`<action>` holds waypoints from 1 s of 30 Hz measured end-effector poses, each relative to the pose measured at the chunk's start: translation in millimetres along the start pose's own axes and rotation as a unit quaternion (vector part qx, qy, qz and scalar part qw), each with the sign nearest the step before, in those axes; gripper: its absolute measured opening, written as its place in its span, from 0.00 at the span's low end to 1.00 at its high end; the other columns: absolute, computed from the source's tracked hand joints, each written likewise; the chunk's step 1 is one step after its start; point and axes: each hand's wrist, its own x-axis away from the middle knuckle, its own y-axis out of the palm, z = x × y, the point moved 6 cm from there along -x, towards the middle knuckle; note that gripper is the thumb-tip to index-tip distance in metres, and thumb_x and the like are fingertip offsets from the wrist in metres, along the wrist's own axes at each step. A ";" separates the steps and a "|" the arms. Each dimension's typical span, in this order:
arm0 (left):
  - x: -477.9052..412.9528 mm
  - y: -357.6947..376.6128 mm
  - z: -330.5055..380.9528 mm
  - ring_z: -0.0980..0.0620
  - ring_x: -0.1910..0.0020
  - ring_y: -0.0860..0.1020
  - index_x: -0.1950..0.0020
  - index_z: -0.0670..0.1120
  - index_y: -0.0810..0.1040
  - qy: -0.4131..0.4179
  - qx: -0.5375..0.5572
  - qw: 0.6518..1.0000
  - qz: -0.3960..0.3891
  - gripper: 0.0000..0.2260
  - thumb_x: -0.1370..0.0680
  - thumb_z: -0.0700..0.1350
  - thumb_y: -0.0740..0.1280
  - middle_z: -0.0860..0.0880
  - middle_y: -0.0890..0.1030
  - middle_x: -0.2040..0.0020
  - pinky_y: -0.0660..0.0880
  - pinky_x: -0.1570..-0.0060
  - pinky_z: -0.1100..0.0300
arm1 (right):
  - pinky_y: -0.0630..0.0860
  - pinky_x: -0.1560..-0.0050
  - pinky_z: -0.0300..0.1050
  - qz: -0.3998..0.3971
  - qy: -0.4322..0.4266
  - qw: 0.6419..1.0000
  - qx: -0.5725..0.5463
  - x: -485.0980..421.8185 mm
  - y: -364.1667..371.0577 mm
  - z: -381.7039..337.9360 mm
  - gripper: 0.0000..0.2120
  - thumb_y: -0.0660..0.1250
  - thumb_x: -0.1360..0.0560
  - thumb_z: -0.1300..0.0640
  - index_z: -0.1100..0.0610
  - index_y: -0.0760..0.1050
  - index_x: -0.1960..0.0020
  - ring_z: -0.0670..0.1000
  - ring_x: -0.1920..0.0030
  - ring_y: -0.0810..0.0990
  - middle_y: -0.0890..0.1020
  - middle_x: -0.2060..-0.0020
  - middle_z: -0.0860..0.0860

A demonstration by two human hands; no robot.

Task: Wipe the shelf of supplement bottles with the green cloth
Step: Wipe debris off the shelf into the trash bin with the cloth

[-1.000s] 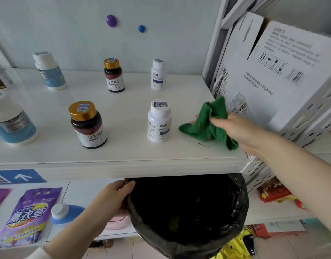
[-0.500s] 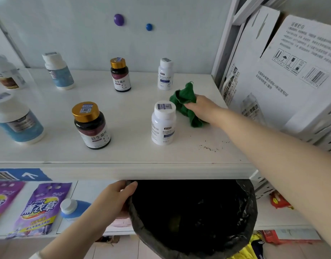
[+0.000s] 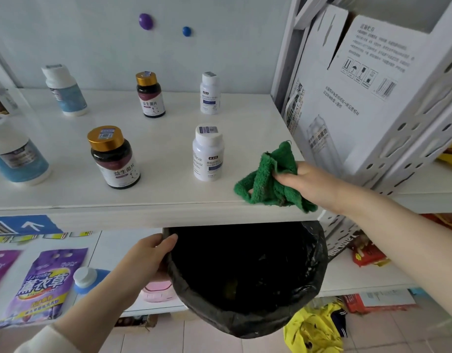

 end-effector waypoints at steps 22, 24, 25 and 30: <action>12.3 1.5 2.3 0.41 0.58 0.83 0.51 0.39 0.78 0.010 -0.027 0.999 -0.015 0.12 0.22 0.47 0.62 0.38 0.84 0.54 0.79 0.59 0.54 | 0.67 0.67 0.42 0.278 0.054 0.952 0.113 1.8 -15.5 7.9 0.09 0.57 0.22 0.55 0.55 0.71 0.60 0.51 0.63 0.73 0.73 0.68 0.49; 13.2 1.9 2.5 0.41 0.57 0.83 0.52 0.41 0.79 0.009 -0.027 0.999 -0.016 0.11 0.22 0.47 0.62 0.39 0.84 0.54 0.79 0.60 0.54 | 0.64 0.69 0.38 0.273 0.032 0.955 0.107 19.9 2.3 1.7 0.12 0.58 0.22 0.56 0.52 0.67 0.65 0.46 0.67 0.71 0.72 0.70 0.47; 13.4 2.1 2.7 0.41 0.57 0.83 0.53 0.42 0.79 0.010 -0.027 0.999 -0.016 0.10 0.22 0.47 0.62 0.39 0.84 0.55 0.79 0.60 0.55 | 0.65 0.69 0.37 0.265 0.022 0.960 0.092 29.9 12.9 -1.2 0.11 0.58 0.23 0.55 0.52 0.68 0.64 0.44 0.67 0.71 0.73 0.69 0.47; 14.7 3.7 3.8 0.44 0.60 0.84 0.52 0.42 0.79 0.014 -0.023 0.999 -0.024 0.10 0.22 0.46 0.61 0.42 0.85 0.57 0.79 0.64 0.58 | 0.74 0.60 0.39 0.144 0.045 0.989 -0.004 69.1 72.1 12.9 0.11 0.59 0.23 0.56 0.59 0.74 0.60 0.45 0.59 0.81 0.80 0.63 0.58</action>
